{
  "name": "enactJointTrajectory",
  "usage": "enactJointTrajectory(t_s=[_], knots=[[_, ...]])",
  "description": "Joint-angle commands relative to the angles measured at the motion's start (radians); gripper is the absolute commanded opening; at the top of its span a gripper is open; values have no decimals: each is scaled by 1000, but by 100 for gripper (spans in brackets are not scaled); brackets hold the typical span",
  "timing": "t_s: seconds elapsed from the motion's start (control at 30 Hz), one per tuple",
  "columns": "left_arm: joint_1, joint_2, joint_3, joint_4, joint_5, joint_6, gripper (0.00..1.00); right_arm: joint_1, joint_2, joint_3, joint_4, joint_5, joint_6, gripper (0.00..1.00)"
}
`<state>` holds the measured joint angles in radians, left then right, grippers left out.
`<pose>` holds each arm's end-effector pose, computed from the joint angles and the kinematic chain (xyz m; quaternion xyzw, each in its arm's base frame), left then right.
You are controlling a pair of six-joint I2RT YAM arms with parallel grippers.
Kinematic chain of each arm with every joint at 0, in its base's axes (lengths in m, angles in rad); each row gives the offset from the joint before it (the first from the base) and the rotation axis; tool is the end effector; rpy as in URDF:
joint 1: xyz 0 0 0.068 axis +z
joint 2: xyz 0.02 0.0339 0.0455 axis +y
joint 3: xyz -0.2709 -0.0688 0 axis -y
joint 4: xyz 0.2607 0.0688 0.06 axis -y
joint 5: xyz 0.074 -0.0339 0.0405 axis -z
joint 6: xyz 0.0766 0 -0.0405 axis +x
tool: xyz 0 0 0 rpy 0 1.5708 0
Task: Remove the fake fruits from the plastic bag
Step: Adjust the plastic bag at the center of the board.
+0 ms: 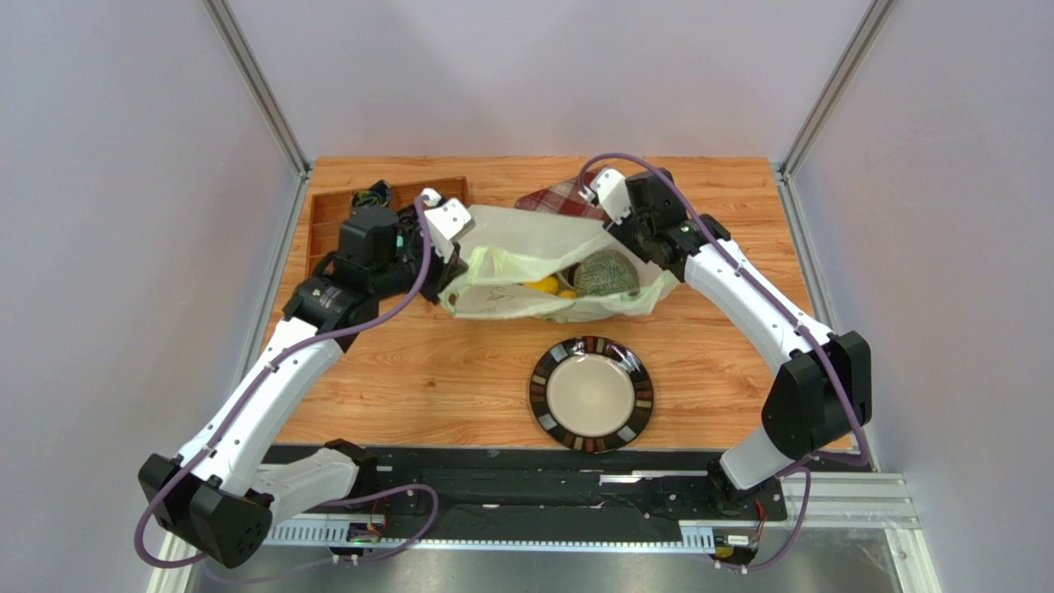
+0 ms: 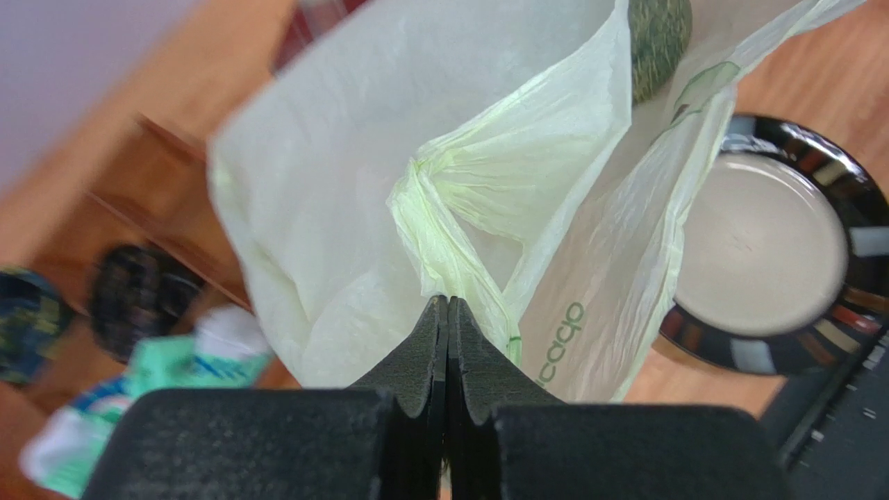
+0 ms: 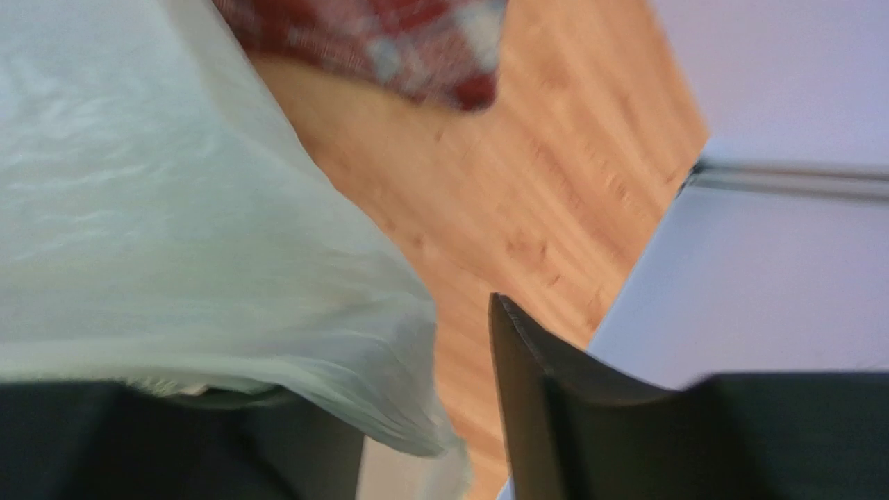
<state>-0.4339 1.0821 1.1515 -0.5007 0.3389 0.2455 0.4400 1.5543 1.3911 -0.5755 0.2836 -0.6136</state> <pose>0.2448 -0.1415 0.3695 0.3623 0.7522 -0.1914 0.5160 0.3634 0.1474 0.3019 -0.4059 0.8115 -0.1635 0.3874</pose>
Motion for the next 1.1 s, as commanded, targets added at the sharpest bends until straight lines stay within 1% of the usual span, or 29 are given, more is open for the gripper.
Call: enactJointTrajectory(t_s=[0.0,0.07,0.1,0.13,0.2,0.23,0.3,0.33,0.43,0.5,0.6,0.63,0.67,0.73,0.83,0.87,0.9,0.93,0.97,1.0,1.03,1.07], knots=[[-6,-37,-96,13,48,-161,0,23,-152,41,-154,-43,77,54],[-6,-51,-125,30,48,-186,0,48,-204,71,-231,-173,86,61],[-6,-51,-128,42,48,-190,0,72,-251,81,-245,-231,89,69],[-5,-51,-128,48,42,-196,0,89,-278,79,-253,-338,91,68],[-6,-47,-124,65,34,-212,0,150,-319,63,-254,-427,97,61],[-5,-39,-115,70,34,-221,0,172,-323,43,-259,-438,95,55],[-5,-28,-102,74,37,-241,0,225,-307,20,-274,-442,94,48],[-5,-22,-89,76,38,-241,0,233,-275,11,-293,-446,92,41],[-6,-10,-62,74,34,-264,0,236,-226,-24,-290,-457,103,32],[-5,-7,-55,73,34,-267,0,238,-211,-40,-311,-504,69,28],[-5,1,-42,82,29,-276,0,238,-136,-6,-391,-540,12,19],[-5,2,-39,85,28,-285,0,238,-113,9,-414,-543,-6,14],[-5,6,-38,93,26,-288,0,238,-61,61,-476,-544,-17,12],[-5,15,-32,94,19,-301,0,236,-25,97,-509,-548,-26,10],[-2,25,-29,100,12,-305,0,236,10,105,-498,-540,-49,11],[-2,29,-29,105,11,-305,0,236,16,97,-463,-531,-63,11],[-2,35,-29,106,9,-305,0,238,38,74,-433,-490,-66,13],[1,38,-27,108,9,-304,0,238,50,68,-399,-456,-63,19],[3,39,-26,106,8,-302,0,238,65,66,-329,-422,-58,22],[4,44,-23,105,6,-301,0,238,111,78,-302,-355,-55,24],[6,45,-21,102,2,-298,0,238,133,92,-278,-322,-52,29],[7,47,-19,97,-1,-296,0,238,162,109,-244,-293,-48,30]])
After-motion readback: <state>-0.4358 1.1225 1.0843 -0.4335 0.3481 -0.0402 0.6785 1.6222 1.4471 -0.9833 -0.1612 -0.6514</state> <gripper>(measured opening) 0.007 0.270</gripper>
